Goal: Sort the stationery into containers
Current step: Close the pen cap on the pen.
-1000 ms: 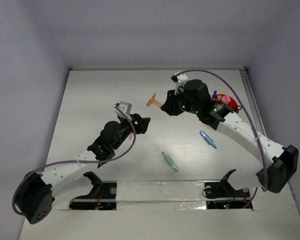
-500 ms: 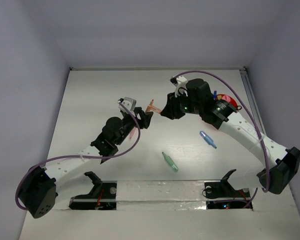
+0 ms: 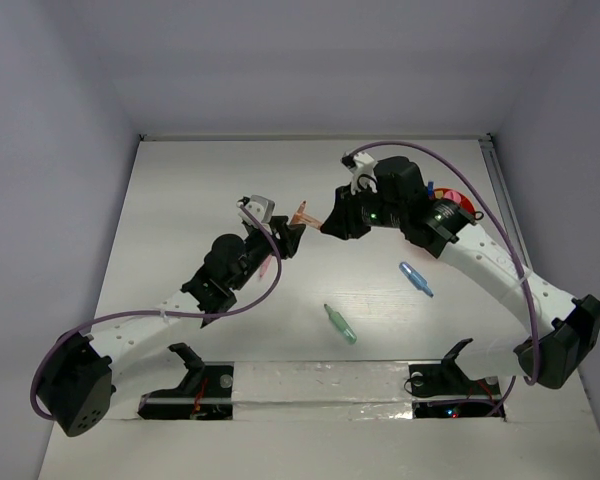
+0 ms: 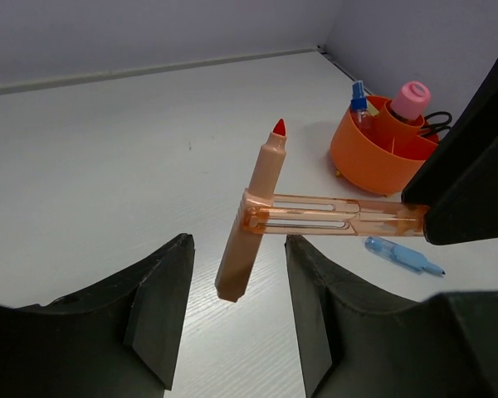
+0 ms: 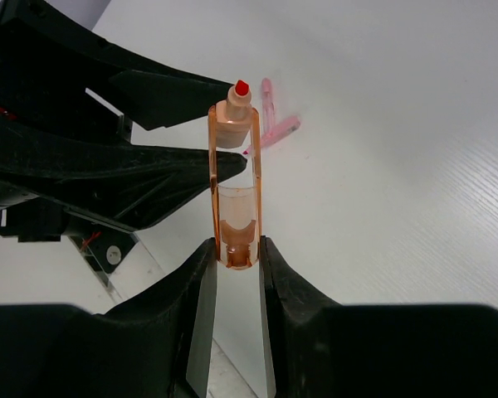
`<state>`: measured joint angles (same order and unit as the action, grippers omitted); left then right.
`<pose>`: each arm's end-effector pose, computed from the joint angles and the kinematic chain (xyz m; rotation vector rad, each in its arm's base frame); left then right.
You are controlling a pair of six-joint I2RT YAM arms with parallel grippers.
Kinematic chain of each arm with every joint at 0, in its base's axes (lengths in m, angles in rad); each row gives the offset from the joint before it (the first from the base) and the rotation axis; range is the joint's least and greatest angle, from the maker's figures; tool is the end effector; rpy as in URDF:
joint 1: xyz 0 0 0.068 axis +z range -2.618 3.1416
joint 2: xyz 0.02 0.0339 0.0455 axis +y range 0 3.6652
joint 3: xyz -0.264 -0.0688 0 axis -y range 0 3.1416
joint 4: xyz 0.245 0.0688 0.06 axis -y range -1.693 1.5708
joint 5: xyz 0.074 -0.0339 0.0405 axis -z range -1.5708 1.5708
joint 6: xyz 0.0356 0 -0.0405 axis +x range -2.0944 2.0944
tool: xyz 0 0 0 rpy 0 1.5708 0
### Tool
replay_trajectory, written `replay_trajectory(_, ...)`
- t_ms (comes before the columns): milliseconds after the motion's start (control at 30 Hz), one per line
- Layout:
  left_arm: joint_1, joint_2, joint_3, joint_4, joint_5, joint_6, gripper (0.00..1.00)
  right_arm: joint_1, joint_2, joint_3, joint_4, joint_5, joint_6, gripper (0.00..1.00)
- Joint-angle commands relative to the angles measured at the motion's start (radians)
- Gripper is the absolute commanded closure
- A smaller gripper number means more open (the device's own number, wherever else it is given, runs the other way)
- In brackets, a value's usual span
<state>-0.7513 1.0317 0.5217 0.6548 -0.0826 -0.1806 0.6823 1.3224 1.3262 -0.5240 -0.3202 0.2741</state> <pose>0.1744 -0.1589 0.2886 0.3447 1.4235 -0.7061 0.2206 0.1937 0.3768 -0.6432 2.0983 0.8961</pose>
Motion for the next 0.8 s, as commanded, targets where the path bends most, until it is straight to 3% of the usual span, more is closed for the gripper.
replay_trajectory(0,-0.003,-0.013,0.032,0.049,0.012,0.009,0.56,-0.013,-0.041,0.034,0.035,-0.025,0.013,1.00)
replay_trajectory(367,-0.003,0.001,0.043,0.049,0.023,0.013,0.70,-0.043,-0.052,0.018,0.050,-0.056,0.022,1.00)
replay_trajectory(600,-0.003,-0.015,0.044,0.055,0.027,0.012,0.85,-0.061,-0.051,0.013,0.051,-0.068,0.022,1.00)
replay_trajectory(700,-0.003,-0.027,0.043,0.057,0.026,0.013,0.87,-0.061,-0.049,0.008,0.058,-0.083,0.025,1.00)
replay_trajectory(767,-0.003,-0.030,0.044,0.057,0.024,0.015,0.80,-0.061,-0.048,0.008,0.056,-0.094,0.025,1.00)
